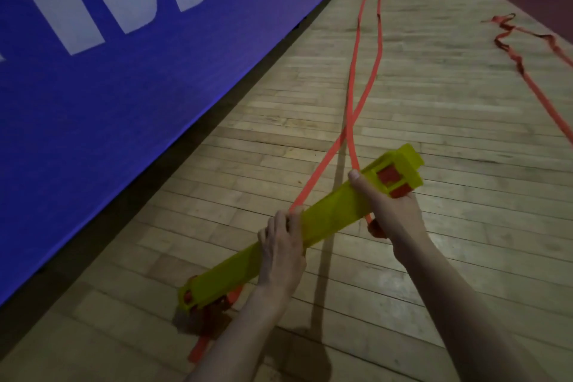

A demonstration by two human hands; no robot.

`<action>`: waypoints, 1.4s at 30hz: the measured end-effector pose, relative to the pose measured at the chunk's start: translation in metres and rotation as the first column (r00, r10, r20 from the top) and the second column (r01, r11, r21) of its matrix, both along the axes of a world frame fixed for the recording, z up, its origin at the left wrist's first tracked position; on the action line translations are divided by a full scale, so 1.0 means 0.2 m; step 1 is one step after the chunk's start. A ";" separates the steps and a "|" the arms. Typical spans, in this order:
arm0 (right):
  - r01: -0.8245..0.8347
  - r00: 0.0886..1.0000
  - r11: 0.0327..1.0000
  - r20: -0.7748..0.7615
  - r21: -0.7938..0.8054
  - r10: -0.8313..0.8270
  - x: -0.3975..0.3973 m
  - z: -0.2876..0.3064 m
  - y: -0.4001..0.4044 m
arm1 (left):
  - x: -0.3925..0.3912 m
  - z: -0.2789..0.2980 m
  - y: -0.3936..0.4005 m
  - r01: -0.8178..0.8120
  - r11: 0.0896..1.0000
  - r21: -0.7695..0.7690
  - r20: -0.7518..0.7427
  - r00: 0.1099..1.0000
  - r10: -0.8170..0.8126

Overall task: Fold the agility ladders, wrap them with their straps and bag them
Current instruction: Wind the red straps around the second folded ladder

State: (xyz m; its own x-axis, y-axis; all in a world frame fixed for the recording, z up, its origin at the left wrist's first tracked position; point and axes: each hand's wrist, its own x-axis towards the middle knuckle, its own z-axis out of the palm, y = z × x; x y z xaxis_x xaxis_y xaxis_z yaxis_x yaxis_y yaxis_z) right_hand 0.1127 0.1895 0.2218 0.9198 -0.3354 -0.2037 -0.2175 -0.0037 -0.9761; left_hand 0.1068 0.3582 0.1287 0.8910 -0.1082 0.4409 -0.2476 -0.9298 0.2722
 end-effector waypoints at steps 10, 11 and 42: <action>-0.054 0.954 0.988 0.300 0.146 0.008 -0.03 0.00 -0.09 | 0.19 0.29 0.08 0.238 0.919 -0.315 -0.657 0.644 -0.392; -0.108 0.941 0.988 0.331 0.112 0.066 -0.04 0.00 -0.09 | 0.21 0.30 0.09 0.252 0.907 -0.337 -0.666 0.618 -0.419; -0.110 0.981 0.992 0.167 0.061 0.098 -0.02 -0.06 -0.08 | 0.14 0.15 0.03 0.133 0.825 -0.549 -0.664 0.531 -0.527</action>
